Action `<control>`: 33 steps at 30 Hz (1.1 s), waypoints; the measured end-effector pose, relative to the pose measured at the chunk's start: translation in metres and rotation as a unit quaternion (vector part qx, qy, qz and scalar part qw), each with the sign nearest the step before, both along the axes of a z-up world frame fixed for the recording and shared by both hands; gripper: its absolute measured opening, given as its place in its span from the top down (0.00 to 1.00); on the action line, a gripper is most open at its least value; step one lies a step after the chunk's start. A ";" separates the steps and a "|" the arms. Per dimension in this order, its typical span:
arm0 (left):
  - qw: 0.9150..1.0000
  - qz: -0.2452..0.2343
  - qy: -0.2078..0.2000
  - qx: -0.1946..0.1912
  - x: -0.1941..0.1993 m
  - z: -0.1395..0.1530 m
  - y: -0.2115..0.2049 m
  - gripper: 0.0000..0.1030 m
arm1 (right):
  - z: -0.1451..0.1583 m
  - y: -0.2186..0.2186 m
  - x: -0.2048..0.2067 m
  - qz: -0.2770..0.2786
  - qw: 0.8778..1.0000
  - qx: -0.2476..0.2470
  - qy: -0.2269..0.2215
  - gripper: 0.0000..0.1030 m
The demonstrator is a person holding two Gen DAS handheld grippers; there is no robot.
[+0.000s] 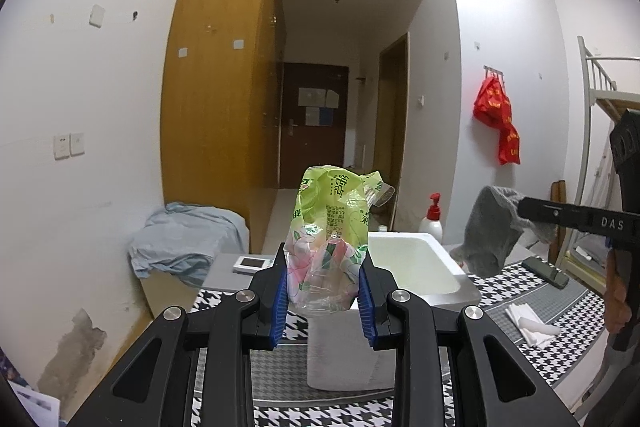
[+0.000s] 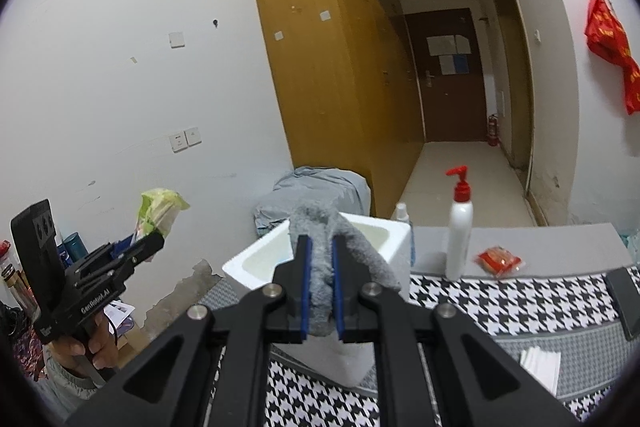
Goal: Organize soft objects
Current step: 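Carry the sock with the right gripper and the package with the left gripper toward the foam box, then lower the grey sock into the white foam box and open the right gripper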
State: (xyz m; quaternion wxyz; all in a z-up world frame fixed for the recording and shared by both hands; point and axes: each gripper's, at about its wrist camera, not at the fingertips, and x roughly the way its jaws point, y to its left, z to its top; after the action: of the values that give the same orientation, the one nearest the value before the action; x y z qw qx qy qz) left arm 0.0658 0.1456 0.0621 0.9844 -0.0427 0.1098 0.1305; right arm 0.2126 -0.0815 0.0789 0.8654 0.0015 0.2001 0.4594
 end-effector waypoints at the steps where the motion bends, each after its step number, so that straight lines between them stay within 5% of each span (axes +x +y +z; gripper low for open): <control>1: 1.000 0.002 0.000 0.000 0.000 -0.001 0.001 0.70 | 0.001 0.002 0.000 0.002 1.000 -0.001 -0.001 0.88; 33: 1.000 0.020 0.006 -0.014 -0.001 -0.008 0.018 0.70 | -0.020 0.085 0.028 0.015 0.997 -0.068 0.029 0.87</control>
State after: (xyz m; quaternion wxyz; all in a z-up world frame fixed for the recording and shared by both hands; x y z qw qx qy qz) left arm 0.0653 0.1633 0.0539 0.9802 -0.0581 0.1167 0.1493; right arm 0.2410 0.0039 0.0586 0.8504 -0.0469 0.2556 0.4575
